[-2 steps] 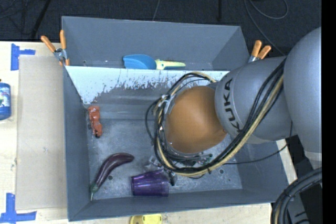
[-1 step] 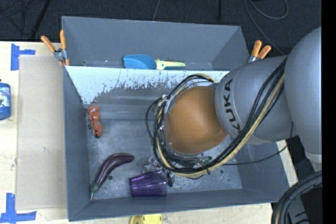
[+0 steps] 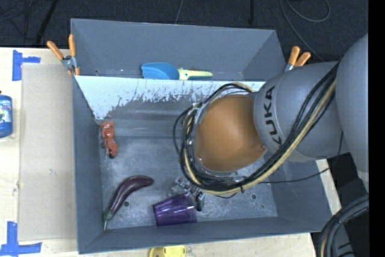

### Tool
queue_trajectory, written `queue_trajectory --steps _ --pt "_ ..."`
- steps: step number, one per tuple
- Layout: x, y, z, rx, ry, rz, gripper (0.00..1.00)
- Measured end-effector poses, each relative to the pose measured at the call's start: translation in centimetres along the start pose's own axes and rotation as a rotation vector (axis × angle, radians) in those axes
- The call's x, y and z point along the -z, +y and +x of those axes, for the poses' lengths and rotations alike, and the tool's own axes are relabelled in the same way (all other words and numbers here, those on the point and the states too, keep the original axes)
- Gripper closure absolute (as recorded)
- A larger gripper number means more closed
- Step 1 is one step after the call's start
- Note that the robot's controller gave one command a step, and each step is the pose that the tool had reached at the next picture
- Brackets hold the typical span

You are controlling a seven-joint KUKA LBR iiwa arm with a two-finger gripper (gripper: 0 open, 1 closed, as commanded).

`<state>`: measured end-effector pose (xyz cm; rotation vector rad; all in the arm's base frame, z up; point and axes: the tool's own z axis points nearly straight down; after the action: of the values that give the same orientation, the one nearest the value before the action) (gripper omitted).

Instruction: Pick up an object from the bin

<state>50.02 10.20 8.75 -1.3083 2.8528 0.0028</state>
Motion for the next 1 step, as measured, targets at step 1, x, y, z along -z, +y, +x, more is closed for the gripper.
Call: queue_trajectory --steps 1 --pt "0.20 -2.00 1.00 -0.007 0.002 -0.001 1.00"
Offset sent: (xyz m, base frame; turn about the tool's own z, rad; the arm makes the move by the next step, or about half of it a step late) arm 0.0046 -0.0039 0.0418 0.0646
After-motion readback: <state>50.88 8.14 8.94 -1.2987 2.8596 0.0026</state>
